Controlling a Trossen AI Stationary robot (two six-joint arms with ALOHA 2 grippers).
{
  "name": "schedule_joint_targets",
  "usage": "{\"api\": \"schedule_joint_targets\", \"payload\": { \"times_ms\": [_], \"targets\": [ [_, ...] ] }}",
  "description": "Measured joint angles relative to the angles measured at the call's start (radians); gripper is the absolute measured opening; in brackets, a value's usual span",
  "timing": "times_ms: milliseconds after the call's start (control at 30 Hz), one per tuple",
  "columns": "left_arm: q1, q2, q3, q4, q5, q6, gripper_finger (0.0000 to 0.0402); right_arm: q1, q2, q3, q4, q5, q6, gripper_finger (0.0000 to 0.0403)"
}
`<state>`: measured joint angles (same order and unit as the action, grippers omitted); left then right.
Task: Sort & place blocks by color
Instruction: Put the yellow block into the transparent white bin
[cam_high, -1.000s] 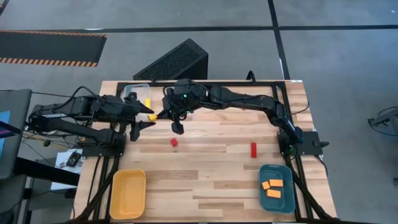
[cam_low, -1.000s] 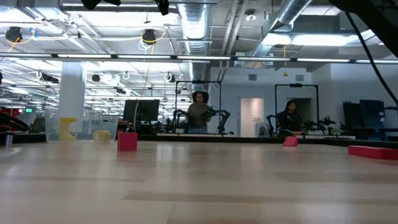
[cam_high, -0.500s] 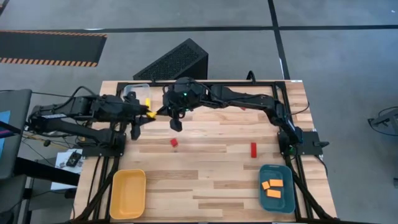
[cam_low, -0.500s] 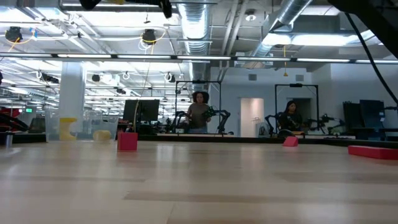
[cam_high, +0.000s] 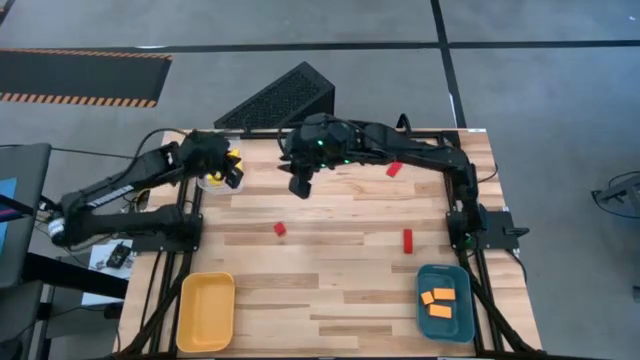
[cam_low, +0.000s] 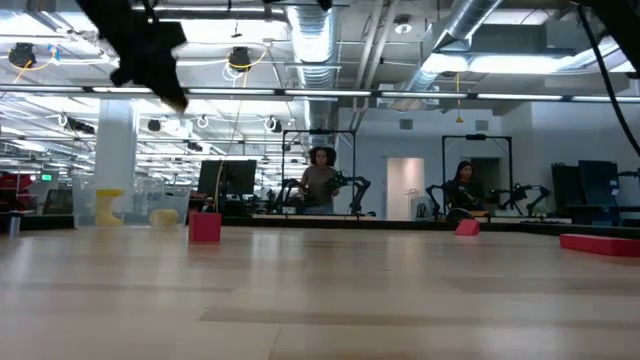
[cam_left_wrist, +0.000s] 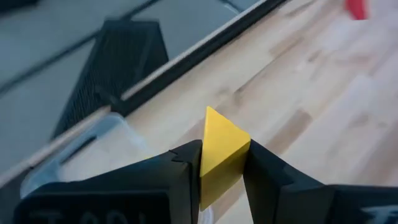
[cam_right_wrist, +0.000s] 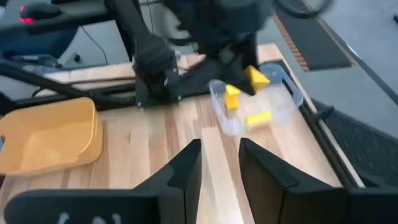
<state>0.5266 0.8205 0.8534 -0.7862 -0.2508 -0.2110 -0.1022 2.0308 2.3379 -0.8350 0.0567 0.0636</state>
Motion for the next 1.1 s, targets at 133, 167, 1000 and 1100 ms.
{"api": "schedule_joint_targets", "payload": {
  "times_ms": [133,167,1000,1100],
  "targets": [
    [0.177,0.033,-0.104,0.103,0.116,0.016,0.0069,0.024,-0.008,0.001,-0.059,0.026,0.029,0.013],
    [0.21,0.047,-0.118,0.116,0.121,0.028,0.0068,0.029,-0.005,0.0,-0.08,0.027,0.036,0.0129],
    [0.437,0.485,-0.158,0.127,0.133,0.089,0.01,0.121,-0.008,-0.143,-0.227,0.158,0.216,0.0127],
    [0.436,0.482,-0.157,0.121,0.114,0.086,0.0132,0.122,-0.002,-0.176,-0.215,0.155,0.241,0.0127]
  ]
}}
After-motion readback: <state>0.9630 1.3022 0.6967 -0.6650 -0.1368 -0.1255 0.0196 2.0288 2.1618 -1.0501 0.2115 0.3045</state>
